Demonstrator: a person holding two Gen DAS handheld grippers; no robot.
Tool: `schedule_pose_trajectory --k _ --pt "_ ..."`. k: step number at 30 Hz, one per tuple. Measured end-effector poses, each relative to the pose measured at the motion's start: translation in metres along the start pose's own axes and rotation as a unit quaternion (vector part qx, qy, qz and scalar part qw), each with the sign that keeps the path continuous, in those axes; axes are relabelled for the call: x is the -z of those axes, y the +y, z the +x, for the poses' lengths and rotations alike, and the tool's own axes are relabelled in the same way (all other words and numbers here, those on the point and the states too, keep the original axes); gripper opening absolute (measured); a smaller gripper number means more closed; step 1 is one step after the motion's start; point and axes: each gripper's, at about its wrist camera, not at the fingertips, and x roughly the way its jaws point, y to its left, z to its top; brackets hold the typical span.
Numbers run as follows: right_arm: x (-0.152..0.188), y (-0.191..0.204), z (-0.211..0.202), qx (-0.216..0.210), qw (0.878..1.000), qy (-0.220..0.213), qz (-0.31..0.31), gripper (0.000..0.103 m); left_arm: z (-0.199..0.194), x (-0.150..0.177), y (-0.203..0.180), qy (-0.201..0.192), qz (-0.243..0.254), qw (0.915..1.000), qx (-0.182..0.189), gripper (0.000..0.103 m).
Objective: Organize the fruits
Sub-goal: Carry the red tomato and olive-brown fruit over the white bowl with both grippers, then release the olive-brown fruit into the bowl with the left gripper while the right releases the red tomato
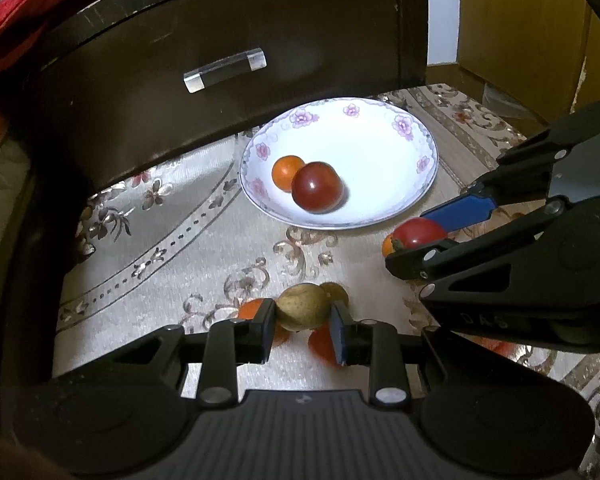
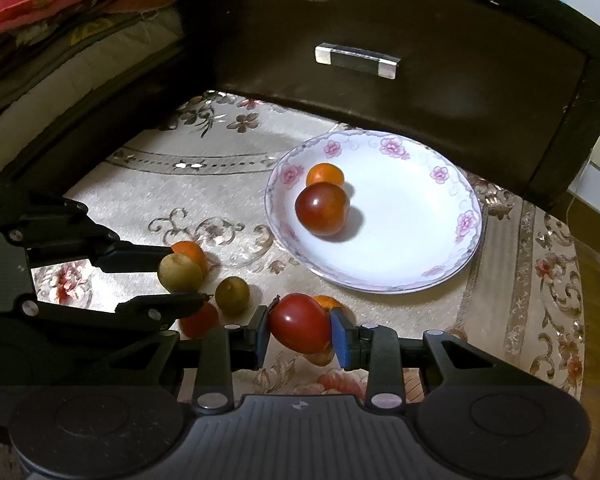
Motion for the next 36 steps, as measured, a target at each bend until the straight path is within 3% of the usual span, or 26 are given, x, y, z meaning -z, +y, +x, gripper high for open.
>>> schedule_pose_trajectory --k 21,36 --pt "-0.014 -0.019 0.005 0.027 0.999 -0.023 0.03 0.03 0.017 -0.031 0.0 -0.019 0.004 0.9997 -0.012 0.035" --pt "-0.031 -0.045 0.025 0.032 0.998 -0.034 0.049 0.03 0.048 -0.053 0.006 -0.029 -0.002 0.9996 -0.001 0.035"
